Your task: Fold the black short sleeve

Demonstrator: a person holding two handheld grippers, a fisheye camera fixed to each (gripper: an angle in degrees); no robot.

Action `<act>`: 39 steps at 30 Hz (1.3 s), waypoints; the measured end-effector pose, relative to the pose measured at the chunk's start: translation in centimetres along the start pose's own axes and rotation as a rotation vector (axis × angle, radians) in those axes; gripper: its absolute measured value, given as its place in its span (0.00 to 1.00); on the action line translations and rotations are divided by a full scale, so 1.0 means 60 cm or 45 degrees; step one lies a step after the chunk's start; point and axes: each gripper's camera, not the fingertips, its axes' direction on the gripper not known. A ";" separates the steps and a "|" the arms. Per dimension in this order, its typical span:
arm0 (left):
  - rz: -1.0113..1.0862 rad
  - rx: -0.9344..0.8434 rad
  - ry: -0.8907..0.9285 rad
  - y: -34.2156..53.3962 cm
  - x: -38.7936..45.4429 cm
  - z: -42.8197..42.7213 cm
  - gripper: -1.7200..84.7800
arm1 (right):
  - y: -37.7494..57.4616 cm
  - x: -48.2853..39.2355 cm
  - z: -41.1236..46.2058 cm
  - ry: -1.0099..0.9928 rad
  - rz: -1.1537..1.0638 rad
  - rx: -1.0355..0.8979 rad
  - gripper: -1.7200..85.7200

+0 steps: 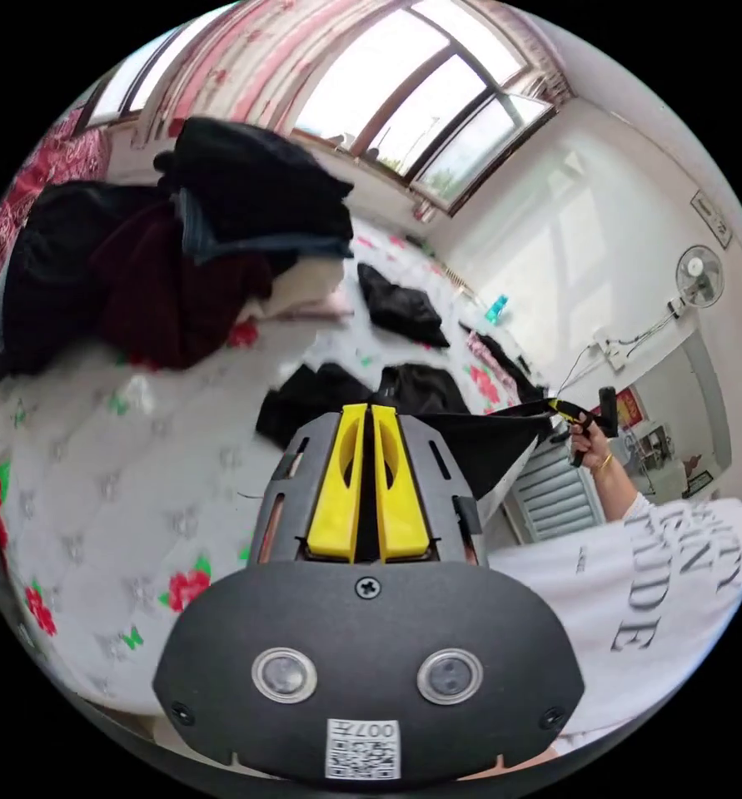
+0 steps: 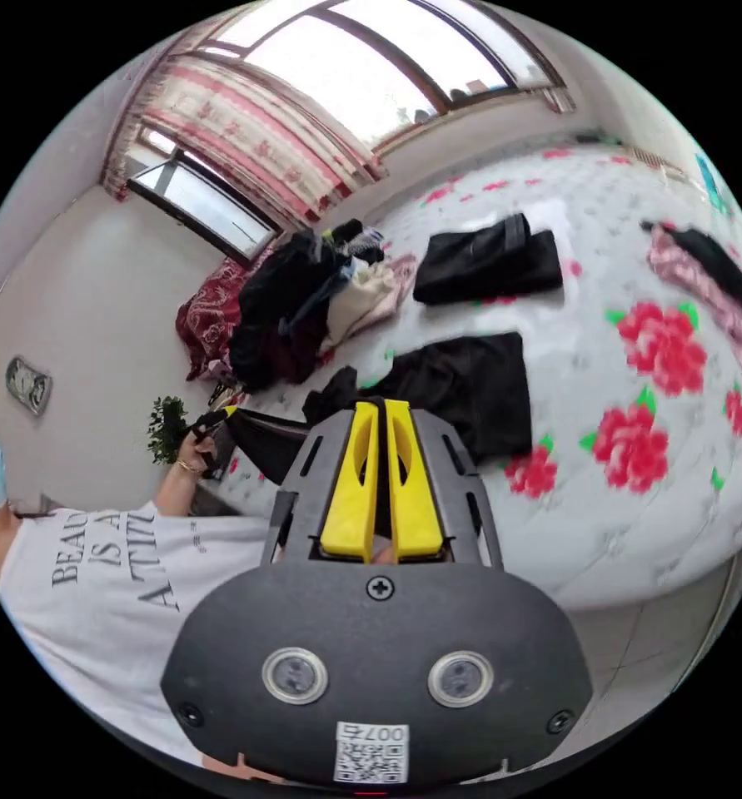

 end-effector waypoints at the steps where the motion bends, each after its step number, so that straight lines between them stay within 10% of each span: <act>1: 0.025 0.040 -0.006 -0.031 0.011 -0.015 0.01 | -0.054 -0.034 -0.025 0.035 -0.086 0.081 0.02; 8: 0.541 0.687 -0.032 -0.219 0.253 -0.319 0.01 | -0.172 -0.287 -0.326 -0.014 -0.554 0.890 0.02; 15: 0.828 0.916 -0.112 -0.092 0.362 -0.441 0.01 | -0.050 -0.353 -0.423 -0.099 -0.817 1.081 0.02; 20: 0.891 0.685 -0.168 0.059 0.345 -0.369 0.01 | 0.080 -0.292 -0.350 0.030 -0.736 0.814 0.02; 29: 0.097 -0.150 0.111 0.248 0.071 -0.053 0.01 | 0.212 -0.042 -0.036 0.167 -0.158 -0.134 0.02; 39: 0.056 -0.054 0.115 0.079 -0.058 0.016 0.02 | 0.077 0.040 0.003 -0.060 -0.137 -0.055 0.02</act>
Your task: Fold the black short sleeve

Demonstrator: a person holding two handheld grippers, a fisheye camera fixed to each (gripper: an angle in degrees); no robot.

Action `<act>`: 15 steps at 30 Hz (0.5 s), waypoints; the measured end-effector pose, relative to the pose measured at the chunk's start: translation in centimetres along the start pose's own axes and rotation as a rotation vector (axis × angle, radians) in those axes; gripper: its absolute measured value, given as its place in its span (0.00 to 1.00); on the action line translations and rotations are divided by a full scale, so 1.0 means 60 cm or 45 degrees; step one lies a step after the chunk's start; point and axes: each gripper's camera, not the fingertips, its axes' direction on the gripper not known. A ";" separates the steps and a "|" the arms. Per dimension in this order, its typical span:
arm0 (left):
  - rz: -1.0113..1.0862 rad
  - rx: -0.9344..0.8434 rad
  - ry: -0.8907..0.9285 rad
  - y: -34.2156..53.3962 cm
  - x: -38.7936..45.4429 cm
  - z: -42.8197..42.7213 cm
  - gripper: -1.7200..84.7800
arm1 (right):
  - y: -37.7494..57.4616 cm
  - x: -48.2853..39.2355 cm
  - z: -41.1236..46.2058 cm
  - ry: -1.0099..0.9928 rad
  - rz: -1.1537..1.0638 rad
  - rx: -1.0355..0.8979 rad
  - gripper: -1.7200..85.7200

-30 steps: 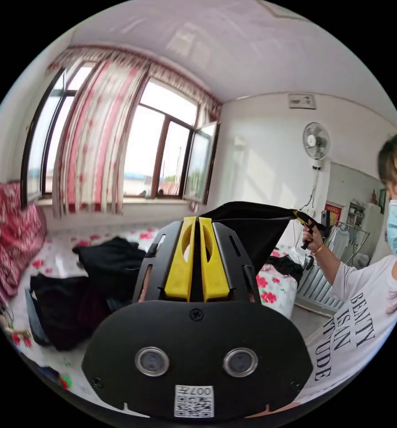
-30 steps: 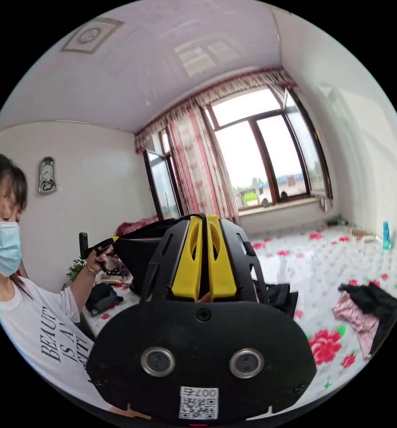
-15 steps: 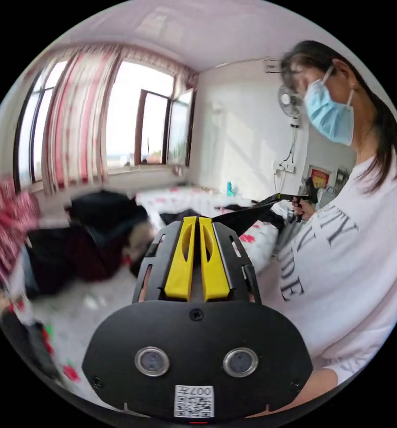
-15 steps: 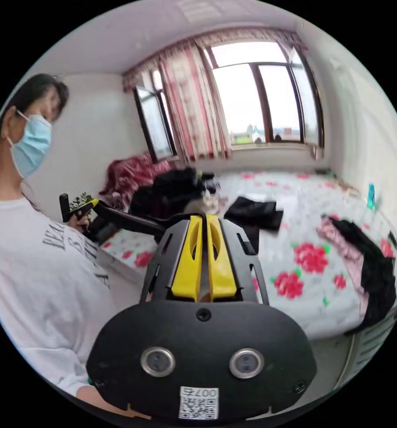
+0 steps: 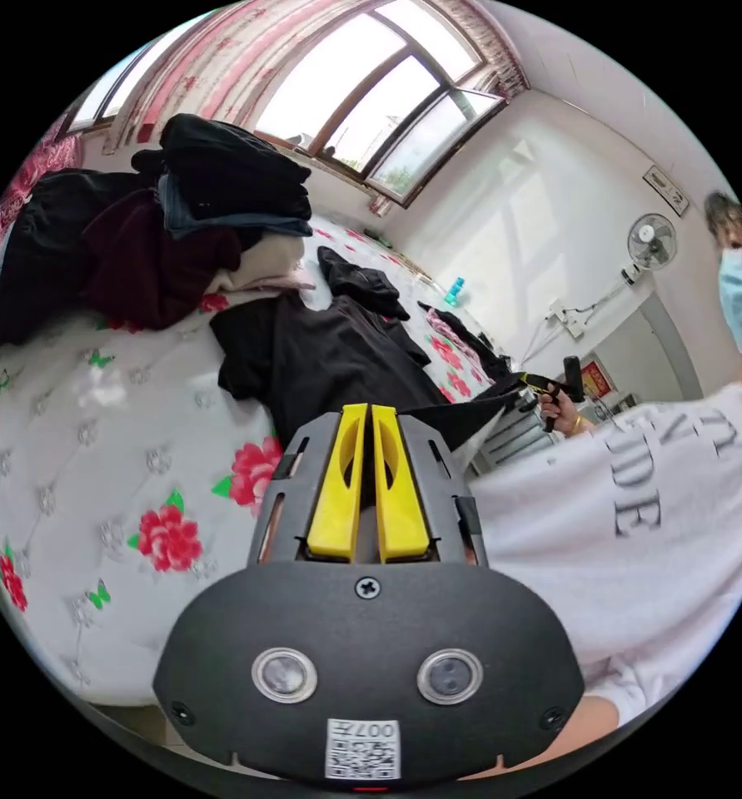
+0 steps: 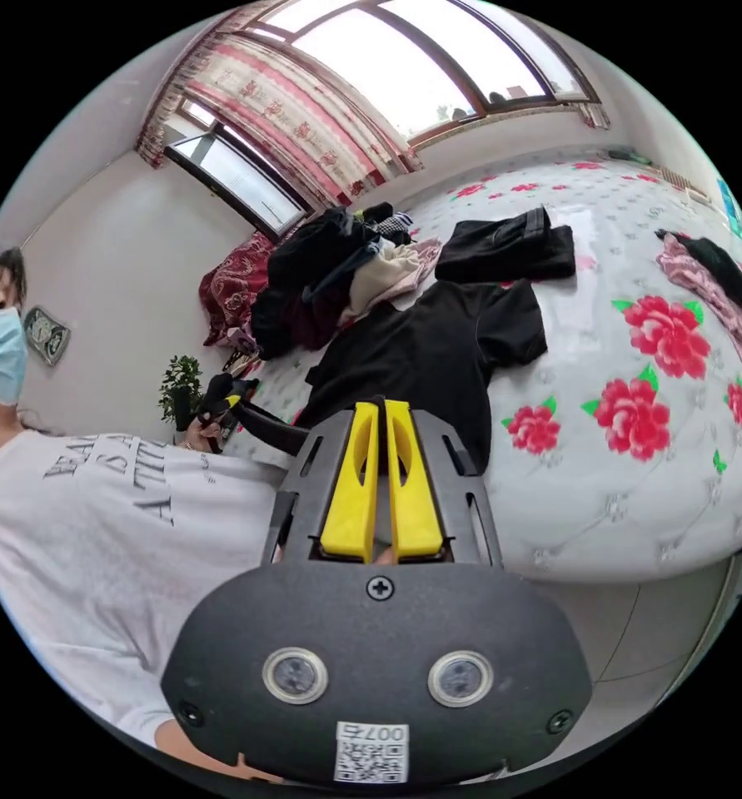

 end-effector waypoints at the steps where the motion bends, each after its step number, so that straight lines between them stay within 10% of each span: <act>1: -0.048 0.035 -0.028 -0.042 -0.030 0.021 0.02 | -0.046 0.010 0.016 0.022 -0.025 0.005 0.02; 15: -0.423 -0.231 -0.278 0.032 -0.164 0.112 0.13 | -0.080 0.233 0.158 0.216 0.286 -0.135 0.07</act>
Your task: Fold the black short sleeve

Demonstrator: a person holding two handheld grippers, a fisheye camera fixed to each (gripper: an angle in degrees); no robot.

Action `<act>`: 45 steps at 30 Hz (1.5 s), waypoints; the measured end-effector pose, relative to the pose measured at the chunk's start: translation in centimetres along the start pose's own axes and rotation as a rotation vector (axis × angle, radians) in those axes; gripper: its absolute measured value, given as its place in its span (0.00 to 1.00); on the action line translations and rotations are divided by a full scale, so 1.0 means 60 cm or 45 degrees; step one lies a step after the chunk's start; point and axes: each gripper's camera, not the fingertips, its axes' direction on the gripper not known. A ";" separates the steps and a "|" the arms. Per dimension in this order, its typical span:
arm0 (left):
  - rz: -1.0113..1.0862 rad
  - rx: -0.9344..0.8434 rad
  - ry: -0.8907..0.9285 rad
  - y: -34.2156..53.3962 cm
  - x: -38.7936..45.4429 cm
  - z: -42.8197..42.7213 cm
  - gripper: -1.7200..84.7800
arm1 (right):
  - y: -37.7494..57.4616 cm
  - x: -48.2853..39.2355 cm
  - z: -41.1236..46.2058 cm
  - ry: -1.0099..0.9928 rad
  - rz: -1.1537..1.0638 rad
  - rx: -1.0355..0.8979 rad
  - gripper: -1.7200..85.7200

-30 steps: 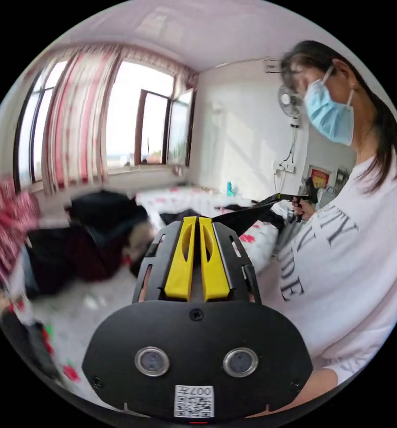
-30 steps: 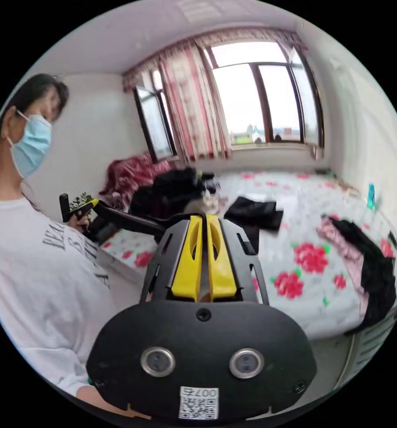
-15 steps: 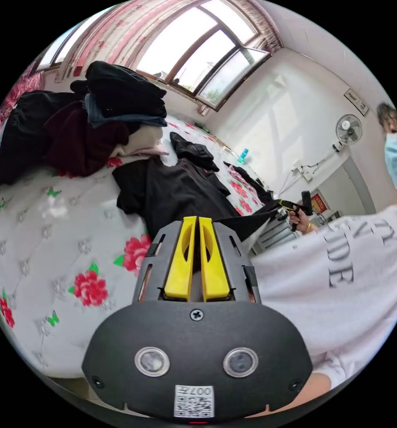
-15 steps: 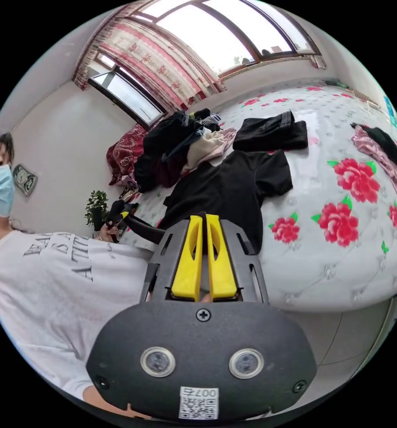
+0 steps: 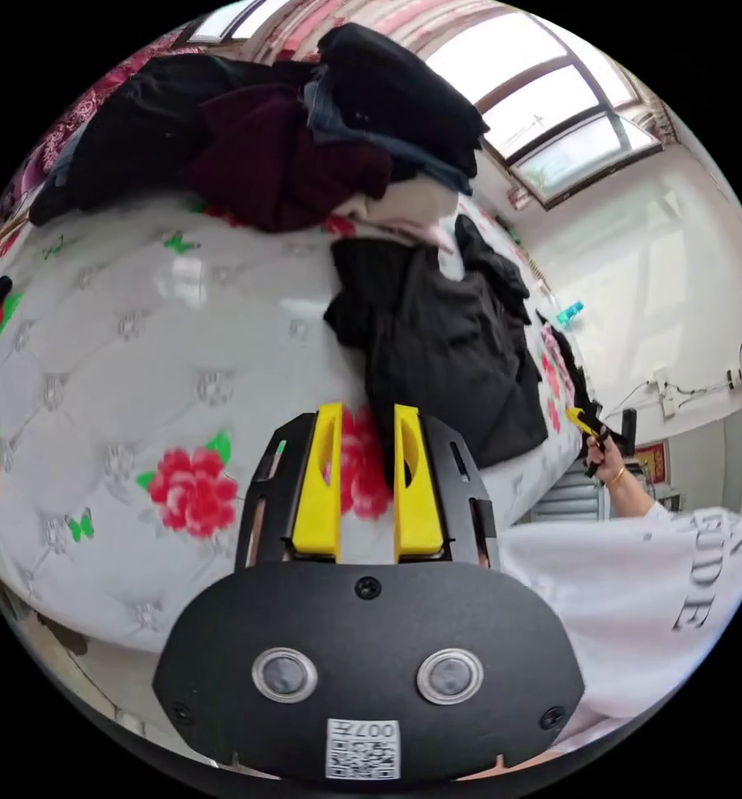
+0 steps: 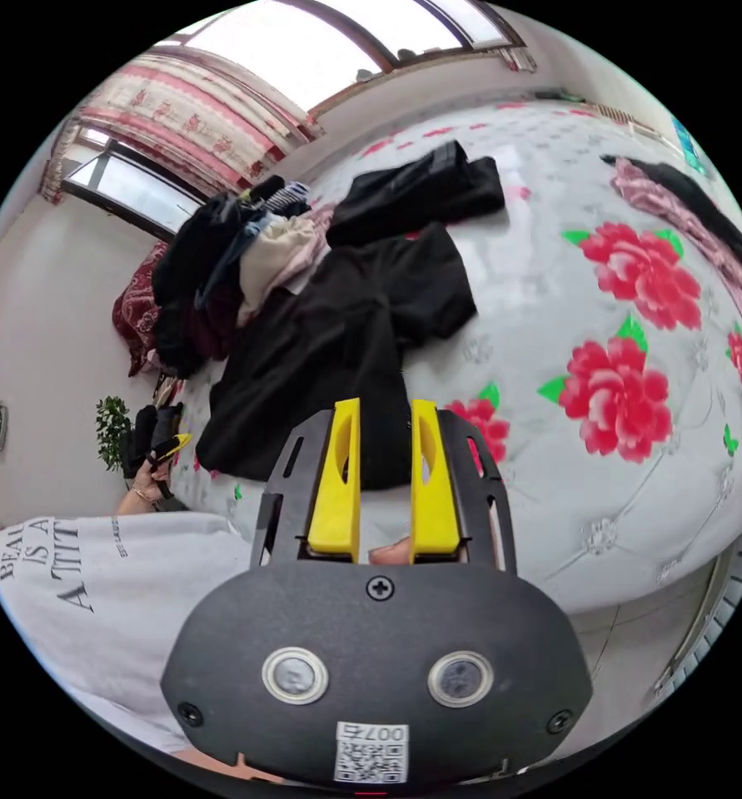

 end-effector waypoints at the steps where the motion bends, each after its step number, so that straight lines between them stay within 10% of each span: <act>1: 0.015 -0.022 0.000 0.013 0.004 0.005 0.13 | 0.018 0.021 0.011 0.011 0.024 -0.046 0.08; 12: 0.270 -0.199 -0.180 0.010 0.082 0.062 0.03 | 0.024 -0.011 0.074 0.071 -0.129 -0.262 0.02; 26: 0.646 0.318 0.356 -0.073 0.182 -0.516 0.01 | 0.115 -0.247 -0.506 -0.544 -0.635 0.808 0.02; 37: 0.436 0.108 0.363 -0.240 0.073 -0.494 0.01 | -0.017 -0.323 -0.437 -0.243 -0.531 0.402 0.02; 45: 0.684 0.437 0.350 -0.290 0.154 -0.700 0.01 | -0.055 -0.384 -0.540 -0.363 -0.615 0.748 0.02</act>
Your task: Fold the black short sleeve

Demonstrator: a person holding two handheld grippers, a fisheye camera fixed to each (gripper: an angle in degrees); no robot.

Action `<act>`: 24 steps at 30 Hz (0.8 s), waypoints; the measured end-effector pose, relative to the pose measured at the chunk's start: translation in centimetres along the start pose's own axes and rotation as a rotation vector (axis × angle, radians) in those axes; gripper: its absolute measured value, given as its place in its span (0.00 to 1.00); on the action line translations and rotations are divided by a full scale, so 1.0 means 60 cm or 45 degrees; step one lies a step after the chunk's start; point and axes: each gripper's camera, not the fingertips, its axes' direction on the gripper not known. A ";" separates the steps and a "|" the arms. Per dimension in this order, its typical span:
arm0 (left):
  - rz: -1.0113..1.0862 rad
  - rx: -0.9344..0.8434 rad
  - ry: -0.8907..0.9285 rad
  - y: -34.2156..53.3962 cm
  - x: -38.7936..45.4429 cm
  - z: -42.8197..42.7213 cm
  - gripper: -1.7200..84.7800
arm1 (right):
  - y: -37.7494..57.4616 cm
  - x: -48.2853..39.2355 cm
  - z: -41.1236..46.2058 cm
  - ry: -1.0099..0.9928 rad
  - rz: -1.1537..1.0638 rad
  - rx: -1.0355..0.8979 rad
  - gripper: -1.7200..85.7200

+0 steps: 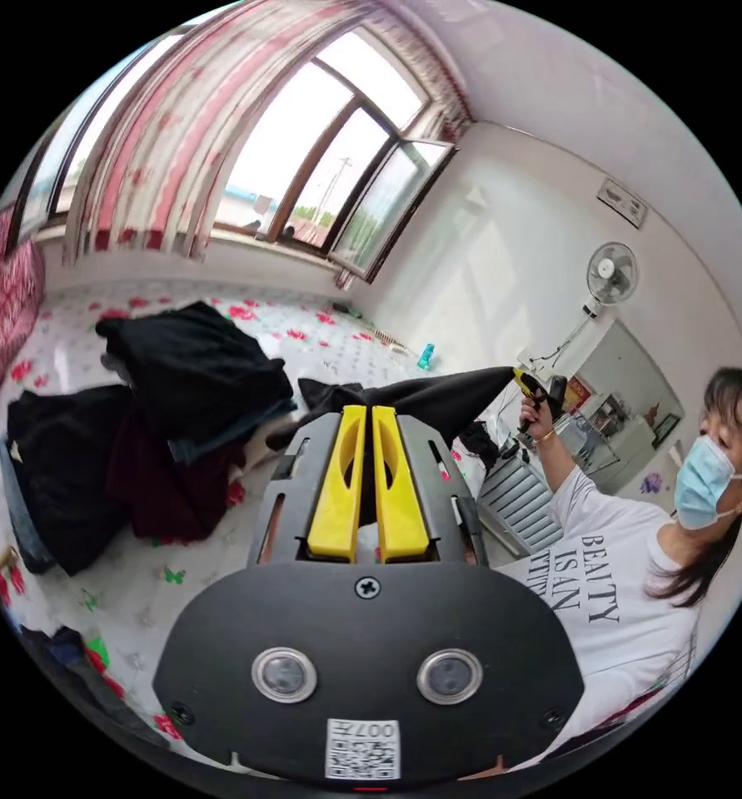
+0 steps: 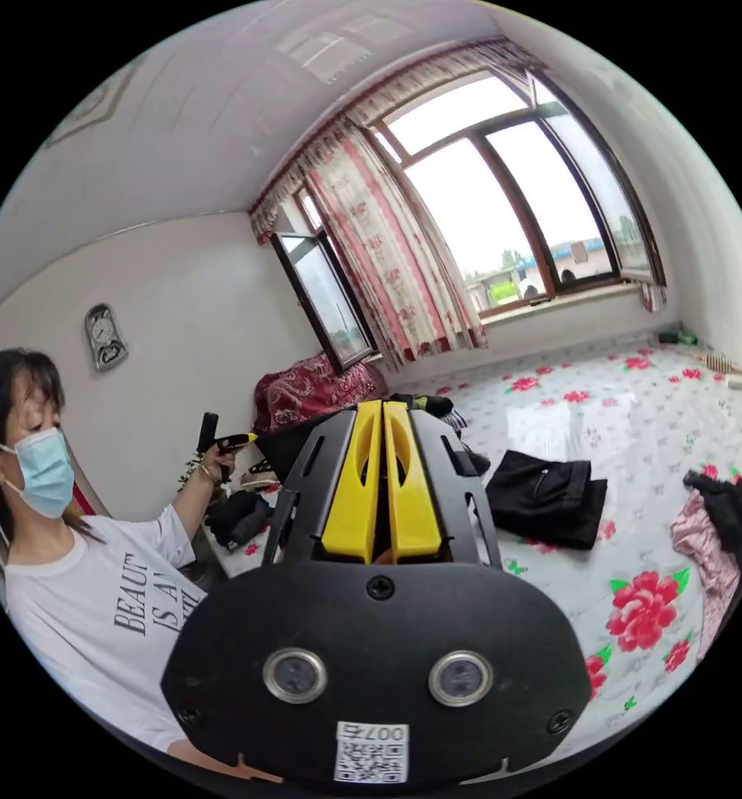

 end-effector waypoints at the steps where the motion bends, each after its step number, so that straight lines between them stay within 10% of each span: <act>1: 0.063 0.009 -0.008 0.004 0.021 -0.021 0.01 | 0.001 -0.017 -0.014 0.013 -0.065 0.004 0.02; 9: -0.032 -0.361 -0.173 0.231 -0.003 0.073 0.01 | 0.207 -0.036 0.030 0.190 -0.266 -0.470 0.02; 17: -0.716 -0.831 -0.180 0.674 -0.175 0.302 0.01 | 0.662 0.145 0.186 0.255 0.367 -1.101 0.02; 24: -0.808 -0.669 -0.151 0.742 -0.190 0.229 0.03 | 0.736 0.151 0.140 0.183 0.452 -1.168 0.02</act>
